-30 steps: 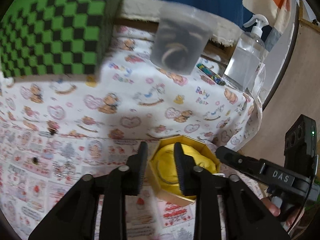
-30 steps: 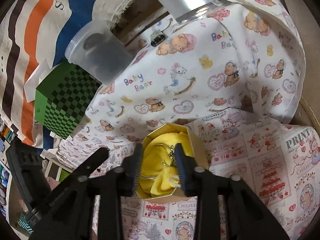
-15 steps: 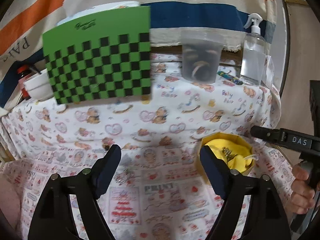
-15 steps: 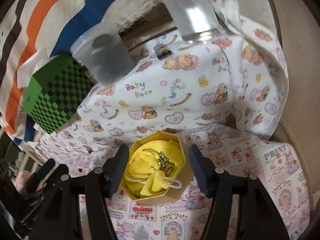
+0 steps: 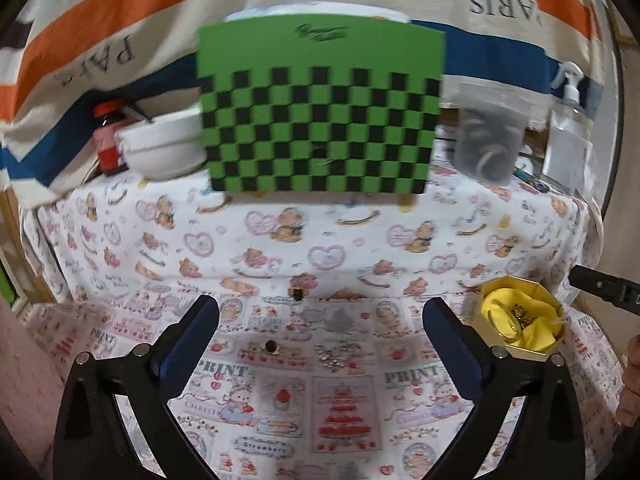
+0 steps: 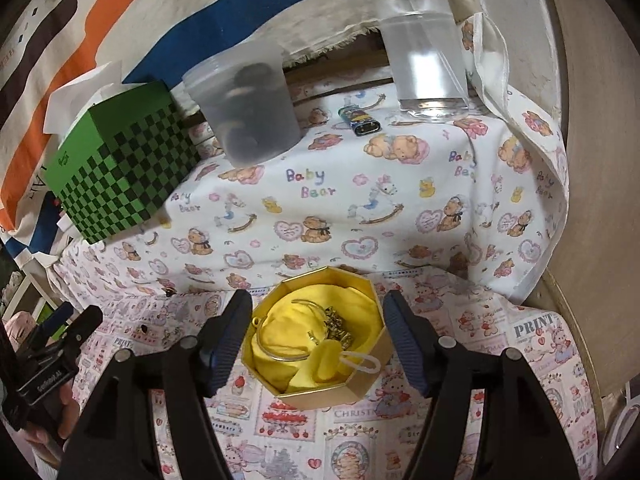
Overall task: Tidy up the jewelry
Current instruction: 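Withdraw both tools from the box toward the remaining jewelry on the cloth, then lower the left tool onto the small black stud earring and close it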
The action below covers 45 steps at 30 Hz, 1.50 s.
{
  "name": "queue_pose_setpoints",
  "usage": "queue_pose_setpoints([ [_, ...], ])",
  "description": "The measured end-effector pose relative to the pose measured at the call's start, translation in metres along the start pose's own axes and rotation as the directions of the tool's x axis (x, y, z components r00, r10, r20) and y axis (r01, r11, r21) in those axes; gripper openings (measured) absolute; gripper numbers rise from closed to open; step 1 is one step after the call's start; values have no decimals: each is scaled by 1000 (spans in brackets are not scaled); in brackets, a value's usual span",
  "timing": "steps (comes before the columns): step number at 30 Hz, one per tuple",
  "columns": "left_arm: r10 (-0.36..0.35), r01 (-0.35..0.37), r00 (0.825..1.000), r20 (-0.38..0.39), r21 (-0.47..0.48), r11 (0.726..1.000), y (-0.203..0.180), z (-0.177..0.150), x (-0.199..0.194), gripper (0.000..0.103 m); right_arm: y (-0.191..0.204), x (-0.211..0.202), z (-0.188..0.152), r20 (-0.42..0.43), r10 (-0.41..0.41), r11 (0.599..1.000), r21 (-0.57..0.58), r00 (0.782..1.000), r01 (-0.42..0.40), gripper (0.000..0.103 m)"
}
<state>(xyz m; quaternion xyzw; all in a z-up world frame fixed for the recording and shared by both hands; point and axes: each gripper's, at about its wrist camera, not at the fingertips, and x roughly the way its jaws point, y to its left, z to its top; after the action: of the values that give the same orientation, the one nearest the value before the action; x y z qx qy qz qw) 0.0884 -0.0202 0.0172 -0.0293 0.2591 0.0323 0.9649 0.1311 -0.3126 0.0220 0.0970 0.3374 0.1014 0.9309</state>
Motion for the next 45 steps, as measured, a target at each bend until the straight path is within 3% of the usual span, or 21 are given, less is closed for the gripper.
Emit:
queue_pose_setpoints([
  [10,41,-42,999,-10,-83,996,32,-5,10,101,12,10,-8,-13,-42,997,-63,999,41,66],
  [14,50,-53,998,-24,-131,990,46,-6,14,101,16,12,-11,-5,-56,995,-84,998,55,72],
  [21,101,-112,992,-81,-136,984,62,-14,29,101,20,15,-13,-7,-63,993,-101,998,62,73],
  [27,42,-64,991,-128,-171,983,66,-11,35,99,19,18,-14,-20,-53,995,-89,998,51,73],
  [29,41,-67,984,-176,-148,987,62,-7,43,91,19,19,-14,-24,-55,995,-90,998,52,73],
  [34,7,-50,944,-329,-121,991,54,-5,75,51,20,18,-14,-17,-65,994,-92,998,63,73],
  [37,15,-58,933,-359,-110,992,51,-6,86,40,21,15,-13,-6,-68,993,-100,998,67,73],
  [40,64,-102,937,-344,-94,990,52,-10,92,36,21,15,-13,-10,-60,994,-97,998,59,73],
  [42,19,-62,944,-330,-120,991,54,-15,93,35,21,15,-13,-13,-61,993,-97,998,60,73],
  [45,-7,-38,939,-343,-125,991,55,-20,96,27,21,17,-13,-13,-72,992,-102,997,70,73],
])
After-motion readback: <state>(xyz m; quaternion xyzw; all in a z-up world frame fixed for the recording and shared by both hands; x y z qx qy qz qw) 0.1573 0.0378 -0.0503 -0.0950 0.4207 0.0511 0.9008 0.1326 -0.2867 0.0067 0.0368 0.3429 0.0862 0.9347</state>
